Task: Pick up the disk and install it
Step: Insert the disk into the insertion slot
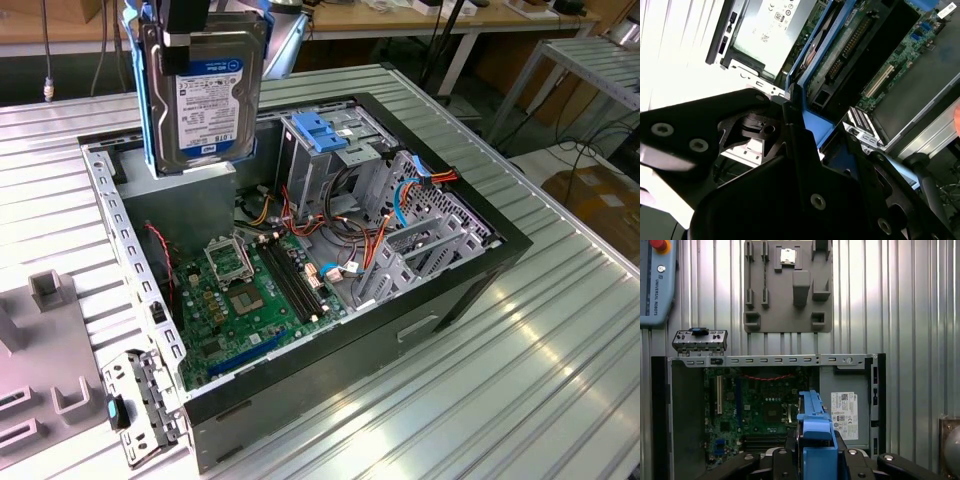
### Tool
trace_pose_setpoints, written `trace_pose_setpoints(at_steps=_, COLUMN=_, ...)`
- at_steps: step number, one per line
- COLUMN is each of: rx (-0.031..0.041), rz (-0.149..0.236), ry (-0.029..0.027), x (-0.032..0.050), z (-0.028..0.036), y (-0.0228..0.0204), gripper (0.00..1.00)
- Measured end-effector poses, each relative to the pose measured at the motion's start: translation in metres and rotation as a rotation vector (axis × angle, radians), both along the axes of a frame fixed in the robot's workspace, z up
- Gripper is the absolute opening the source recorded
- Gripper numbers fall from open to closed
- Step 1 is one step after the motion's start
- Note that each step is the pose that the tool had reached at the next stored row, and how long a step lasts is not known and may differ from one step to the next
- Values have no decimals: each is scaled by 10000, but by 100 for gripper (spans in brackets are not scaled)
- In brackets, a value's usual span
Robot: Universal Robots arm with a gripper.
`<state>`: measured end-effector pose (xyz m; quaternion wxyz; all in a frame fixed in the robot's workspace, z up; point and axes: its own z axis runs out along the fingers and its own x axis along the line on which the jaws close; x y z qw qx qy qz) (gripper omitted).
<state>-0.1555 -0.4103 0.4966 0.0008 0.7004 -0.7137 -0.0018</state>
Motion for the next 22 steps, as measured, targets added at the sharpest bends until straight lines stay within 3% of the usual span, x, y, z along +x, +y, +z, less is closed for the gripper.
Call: trace_pose_setpoints(at_steps=22, rx=0, rz=0, ry=0, x=1, z=0, y=-50, gripper=37)
